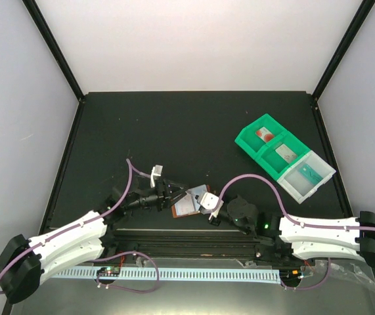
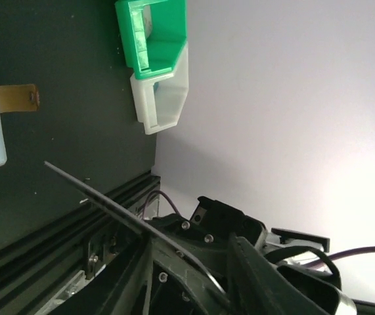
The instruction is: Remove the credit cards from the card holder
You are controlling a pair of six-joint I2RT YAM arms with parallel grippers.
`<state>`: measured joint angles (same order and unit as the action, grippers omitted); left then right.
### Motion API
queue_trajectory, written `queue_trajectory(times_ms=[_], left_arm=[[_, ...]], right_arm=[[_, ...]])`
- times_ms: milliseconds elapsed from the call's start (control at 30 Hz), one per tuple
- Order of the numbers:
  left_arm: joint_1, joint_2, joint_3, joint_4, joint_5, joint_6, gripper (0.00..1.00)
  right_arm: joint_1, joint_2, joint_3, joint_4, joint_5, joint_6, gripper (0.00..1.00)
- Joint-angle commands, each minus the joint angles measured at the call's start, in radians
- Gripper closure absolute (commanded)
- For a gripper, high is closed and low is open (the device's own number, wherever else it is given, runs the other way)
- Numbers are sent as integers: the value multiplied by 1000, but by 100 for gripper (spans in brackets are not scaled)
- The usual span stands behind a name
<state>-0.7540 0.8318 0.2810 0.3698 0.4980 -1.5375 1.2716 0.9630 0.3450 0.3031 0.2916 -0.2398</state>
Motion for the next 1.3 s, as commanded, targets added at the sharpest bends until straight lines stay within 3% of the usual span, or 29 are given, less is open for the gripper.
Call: queue_trajectory(times_ms=[0, 133, 333, 567, 767, 1067, 1267], left_arm=[[-2, -4, -19, 71, 13, -33, 75], [-3, -13, -28, 68, 2, -19, 98], [-3, -25, -32, 33, -19, 56, 98], [-1, -26, 34, -134, -47, 264, 98], [-1, -8, 90, -130, 85, 450, 98], [-1, -5, 123, -120, 180, 530, 98], [-1, -50, 140, -155, 183, 575, 98]], right_arm=[[18, 12, 35, 22, 54, -34, 99], [19, 9, 46, -10, 57, -8, 94], [19, -55, 82, -137, 20, 99, 66], [11, -126, 262, -422, 38, 385, 47], [-64, -98, 406, -613, -109, 583, 45], [-346, -114, 396, -604, -582, 795, 46], [-415, -112, 380, -610, -691, 826, 47]])
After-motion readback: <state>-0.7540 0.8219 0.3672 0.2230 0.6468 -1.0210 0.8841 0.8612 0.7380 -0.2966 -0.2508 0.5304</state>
